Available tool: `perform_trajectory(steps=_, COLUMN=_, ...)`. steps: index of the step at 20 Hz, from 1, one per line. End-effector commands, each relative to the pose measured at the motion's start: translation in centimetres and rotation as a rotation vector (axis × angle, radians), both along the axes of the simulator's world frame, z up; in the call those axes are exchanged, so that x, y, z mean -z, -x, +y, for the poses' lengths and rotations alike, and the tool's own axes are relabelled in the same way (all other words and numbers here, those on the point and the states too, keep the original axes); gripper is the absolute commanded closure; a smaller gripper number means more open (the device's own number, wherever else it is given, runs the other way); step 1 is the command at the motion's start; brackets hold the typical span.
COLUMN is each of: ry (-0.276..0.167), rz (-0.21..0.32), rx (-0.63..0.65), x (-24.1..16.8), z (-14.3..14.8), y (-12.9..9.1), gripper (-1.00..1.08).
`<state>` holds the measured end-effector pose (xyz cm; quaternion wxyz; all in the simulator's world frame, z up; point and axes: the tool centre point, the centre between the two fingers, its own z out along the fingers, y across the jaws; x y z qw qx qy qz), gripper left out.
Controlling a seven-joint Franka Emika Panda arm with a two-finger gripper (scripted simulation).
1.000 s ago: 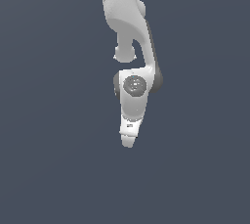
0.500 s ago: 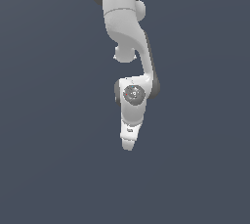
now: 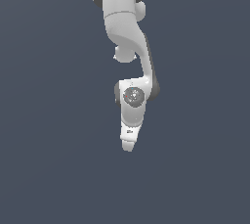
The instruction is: Pick up the object and move it to a goal position.
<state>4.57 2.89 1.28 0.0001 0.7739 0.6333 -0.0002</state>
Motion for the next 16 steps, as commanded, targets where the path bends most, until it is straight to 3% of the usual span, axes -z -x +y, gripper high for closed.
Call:
perform_trajectory(steps=1, ry=0.000, rz=0.000, rx=0.000, x=0.0, z=0.0, y=0.0, gripper=1.08)
perform_trajectory(steps=16, ry=0.000, rz=-0.001, rx=0.000, x=-1.9, z=1.2, y=1.5, gripper=1.08)
